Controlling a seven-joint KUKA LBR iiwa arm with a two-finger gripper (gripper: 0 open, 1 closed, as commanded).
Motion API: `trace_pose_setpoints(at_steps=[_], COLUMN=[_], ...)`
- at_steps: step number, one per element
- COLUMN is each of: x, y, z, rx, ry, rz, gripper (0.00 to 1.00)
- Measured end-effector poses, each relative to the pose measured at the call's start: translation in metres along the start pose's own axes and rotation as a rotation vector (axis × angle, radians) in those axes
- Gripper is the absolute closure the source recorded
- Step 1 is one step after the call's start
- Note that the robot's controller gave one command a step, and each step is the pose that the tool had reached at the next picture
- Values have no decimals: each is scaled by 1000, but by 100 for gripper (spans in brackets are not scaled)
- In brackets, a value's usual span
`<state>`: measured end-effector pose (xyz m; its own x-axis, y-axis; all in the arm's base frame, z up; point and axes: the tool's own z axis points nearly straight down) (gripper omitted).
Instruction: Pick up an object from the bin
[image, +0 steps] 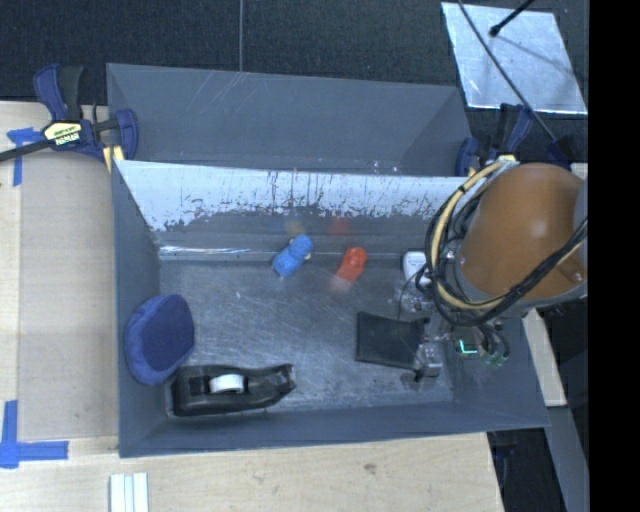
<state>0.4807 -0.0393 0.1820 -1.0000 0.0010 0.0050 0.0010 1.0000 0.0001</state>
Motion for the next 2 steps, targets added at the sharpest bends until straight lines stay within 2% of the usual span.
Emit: trace_pose_setpoints(at_steps=[1, 2], x=[-45, -45], y=[-40, -40], z=[115, 115], rx=[0, 0], ry=[-2, -4], rz=[160, 157], gripper=[0, 0])
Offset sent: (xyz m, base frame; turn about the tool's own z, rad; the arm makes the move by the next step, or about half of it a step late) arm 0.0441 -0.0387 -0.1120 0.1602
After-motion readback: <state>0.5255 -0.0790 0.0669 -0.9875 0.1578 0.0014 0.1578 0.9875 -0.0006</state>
